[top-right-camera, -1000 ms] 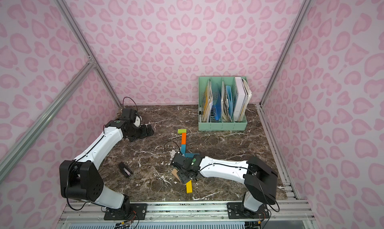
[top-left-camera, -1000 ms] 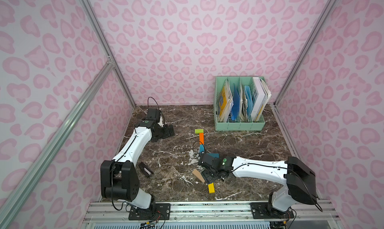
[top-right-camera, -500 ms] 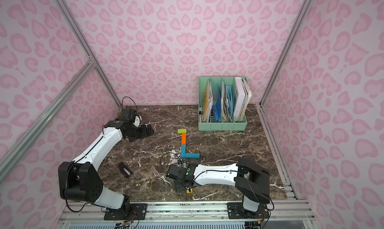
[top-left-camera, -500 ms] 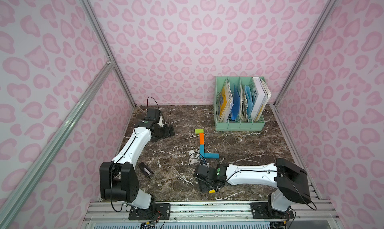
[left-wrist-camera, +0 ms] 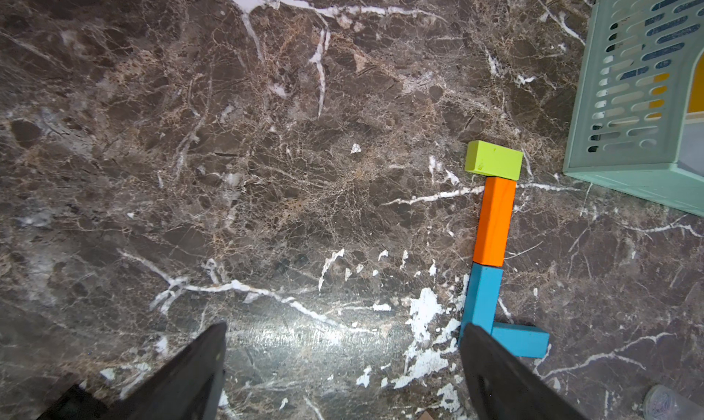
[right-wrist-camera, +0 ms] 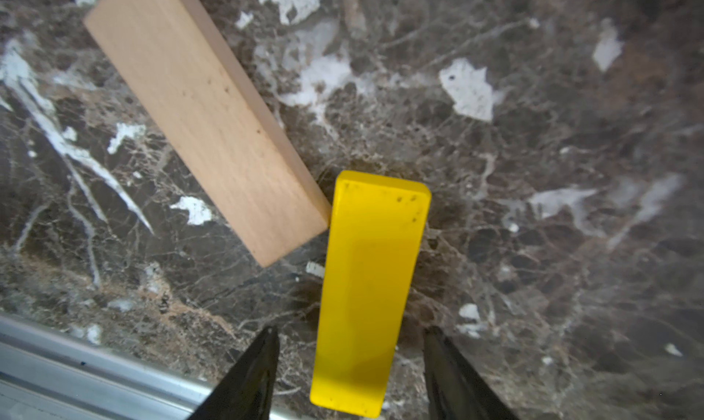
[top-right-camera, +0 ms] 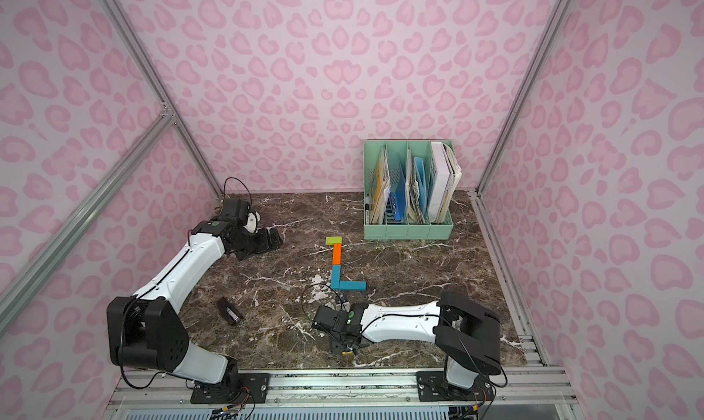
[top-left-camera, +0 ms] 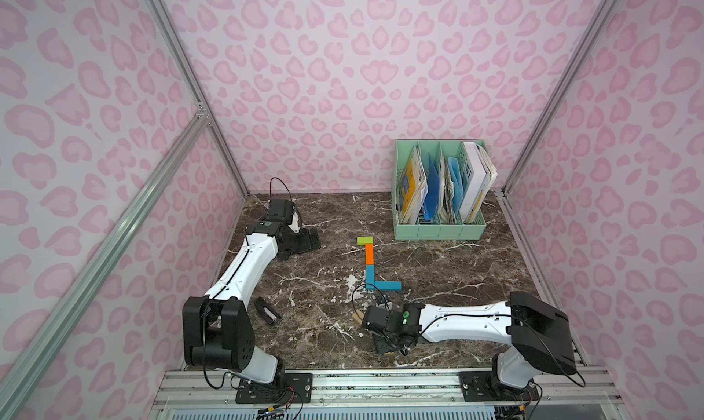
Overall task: Assemble a giraffe with building blocks
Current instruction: Pick up the building block from the center of the board, then assemble the building block at the center of the board.
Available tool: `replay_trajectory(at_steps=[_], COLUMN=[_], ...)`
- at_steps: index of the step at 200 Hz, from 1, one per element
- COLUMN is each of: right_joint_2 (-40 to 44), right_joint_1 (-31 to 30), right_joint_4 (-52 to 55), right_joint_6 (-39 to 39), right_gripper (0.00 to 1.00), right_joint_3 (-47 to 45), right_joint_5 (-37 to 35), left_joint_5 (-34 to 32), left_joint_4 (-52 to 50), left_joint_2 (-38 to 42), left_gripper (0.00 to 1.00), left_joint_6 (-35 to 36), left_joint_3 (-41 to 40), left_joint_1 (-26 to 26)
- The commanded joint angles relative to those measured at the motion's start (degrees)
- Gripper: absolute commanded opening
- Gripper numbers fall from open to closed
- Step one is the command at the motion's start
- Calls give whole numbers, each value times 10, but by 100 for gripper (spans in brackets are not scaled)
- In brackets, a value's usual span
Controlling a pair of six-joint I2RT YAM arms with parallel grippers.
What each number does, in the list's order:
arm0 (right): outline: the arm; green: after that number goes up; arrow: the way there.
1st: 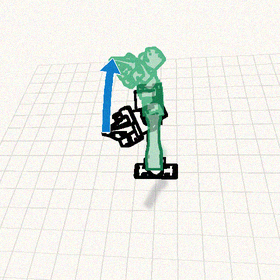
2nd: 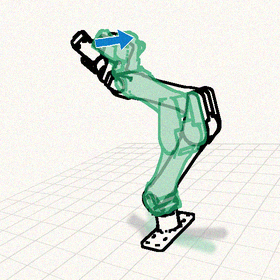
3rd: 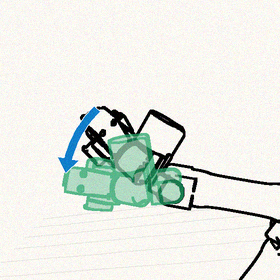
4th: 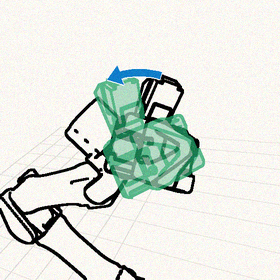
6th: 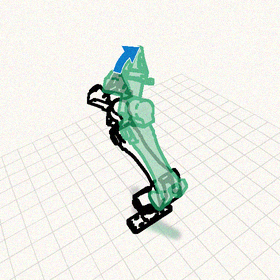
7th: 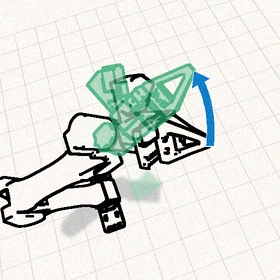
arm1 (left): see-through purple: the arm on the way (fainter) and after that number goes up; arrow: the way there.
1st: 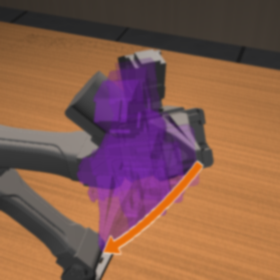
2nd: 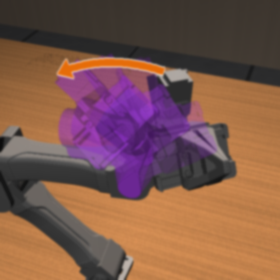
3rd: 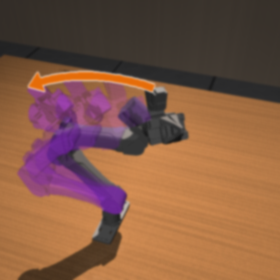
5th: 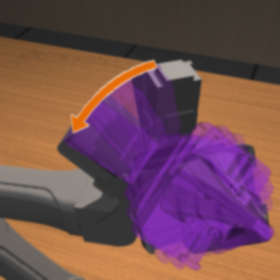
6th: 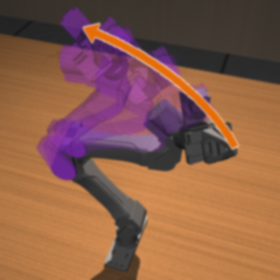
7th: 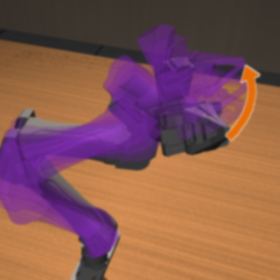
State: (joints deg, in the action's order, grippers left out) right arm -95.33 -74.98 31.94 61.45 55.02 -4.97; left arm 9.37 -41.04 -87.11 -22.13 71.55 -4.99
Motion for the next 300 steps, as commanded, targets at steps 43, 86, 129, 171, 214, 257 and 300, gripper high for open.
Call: replay_trajectory(at_steps=[43,86,129,171,214,257,300], right_joint_2=[-10,81,191,124,89,78,54], right_joint_1=[43,143,324,381,340,300,295], right_joint_4=[2,92,87,122,65,13,-12], right_joint_6=[-76,-184,-347,-437,-417,-395,-387], right_gripper=[44,17,30,33,30,36,43], right_joint_3=[-24,10,30,56,2,-42,-56], right_joint_5=[17,-54,25,115,157,162,134], left_joint_5=[-3,-5,-5,-7,-11,-9,-9], left_joint_4=[-8,-9,-10,-11,-11,-12,-12], left_joint_2=[-3,-5,-6,-9,-8,-10,-8], left_gripper=[98,98,98,98,98,98,98], left_joint_6=[6,8,8,8,9,9,9], left_joint_3=[1,2,2,3,3,4,3], left_joint_1=[1,1,0,0,1,0,0])
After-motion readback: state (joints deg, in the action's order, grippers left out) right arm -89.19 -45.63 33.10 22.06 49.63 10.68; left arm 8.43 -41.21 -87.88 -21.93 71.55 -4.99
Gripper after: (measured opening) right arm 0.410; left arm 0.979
